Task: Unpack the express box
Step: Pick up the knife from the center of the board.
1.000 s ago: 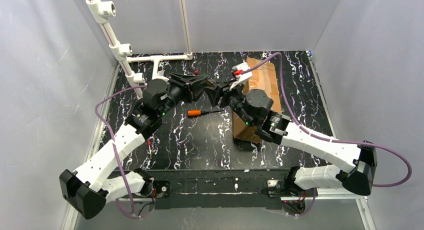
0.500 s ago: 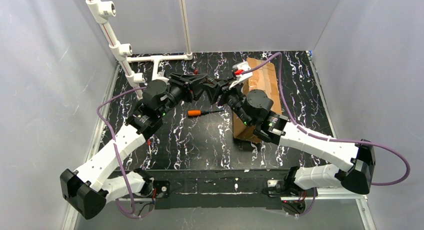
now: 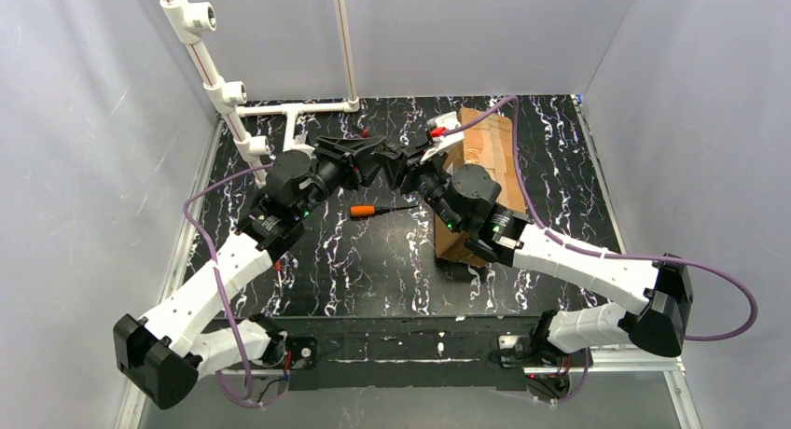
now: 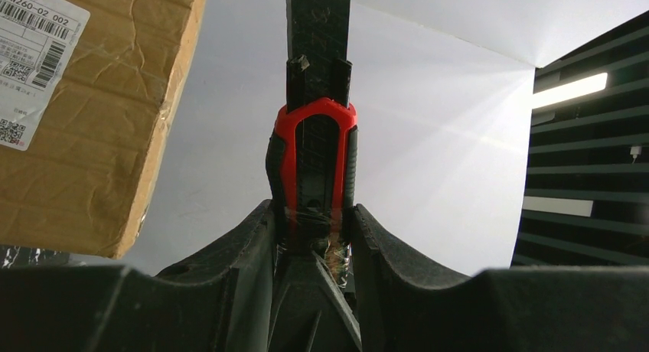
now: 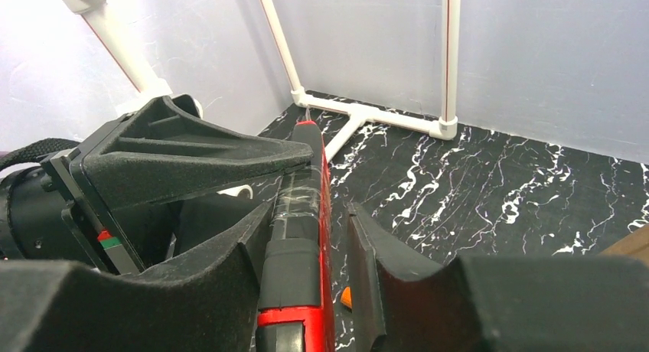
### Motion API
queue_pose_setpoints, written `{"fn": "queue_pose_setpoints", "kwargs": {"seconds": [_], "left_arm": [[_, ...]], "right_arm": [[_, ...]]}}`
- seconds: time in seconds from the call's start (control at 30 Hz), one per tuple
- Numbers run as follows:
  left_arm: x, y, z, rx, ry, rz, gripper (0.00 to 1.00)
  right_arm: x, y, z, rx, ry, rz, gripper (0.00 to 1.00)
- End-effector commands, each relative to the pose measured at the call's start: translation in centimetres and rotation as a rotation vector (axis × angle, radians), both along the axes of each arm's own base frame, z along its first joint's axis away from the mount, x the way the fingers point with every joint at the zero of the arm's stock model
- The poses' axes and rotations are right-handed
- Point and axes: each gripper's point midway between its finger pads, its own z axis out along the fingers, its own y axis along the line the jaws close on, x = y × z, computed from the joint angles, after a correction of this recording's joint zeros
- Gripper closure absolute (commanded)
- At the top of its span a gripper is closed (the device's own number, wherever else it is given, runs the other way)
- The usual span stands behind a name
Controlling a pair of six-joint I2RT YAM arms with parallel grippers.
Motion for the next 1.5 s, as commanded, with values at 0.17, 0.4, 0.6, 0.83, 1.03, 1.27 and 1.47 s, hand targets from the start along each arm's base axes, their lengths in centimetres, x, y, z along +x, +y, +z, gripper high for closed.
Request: {"fn": "queue_pose_setpoints", "kwargs": {"seconds": [0.17, 0.4, 0.6, 0.83, 1.03, 1.27, 1.47], "left_arm": [[-0.9, -0.2, 1.7, -0.054, -0.044, -0.037, 1.0], [-1.1, -0.3, 1.7, -0.054, -0.052, -0.046, 1.0], [-1.2, -0.4, 1.5, -0.056, -0.049, -0.055, 1.0], [-1.4, -0.2, 1.0, -0.041, -0.054, -0.054, 0.85], [-1.9, 0.3, 0.6, 0.032, -0.125, -0.043, 0.11], [-3.1, -0.8, -0.8, 0.158, -0.221, -0.146, 0.02], [-4.5, -2.6, -3.6, 0.247, -0.259, -0.315, 0.02]], "right_arm": [[0.4, -0.6, 4.3, 0.089, -0.068, -0.042, 0.48], [0.6, -0.5, 4.3, 0.09, -0.073, -0.051, 0.44], [0.8, -0.7, 4.4, 0.09, -0.075, -0.067, 0.77], [1.7, -2.1, 4.2, 0.051, -0.057, -0.159, 0.99], [2.0, -3.9, 5.0, 0.008, -0.067, -0.226, 0.99], [3.0, -7.8, 6.9, -0.058, -0.086, -0.396, 0.99], [7.3, -14.6, 7.3, -0.117, -0.035, -0.575, 0.99]]}}
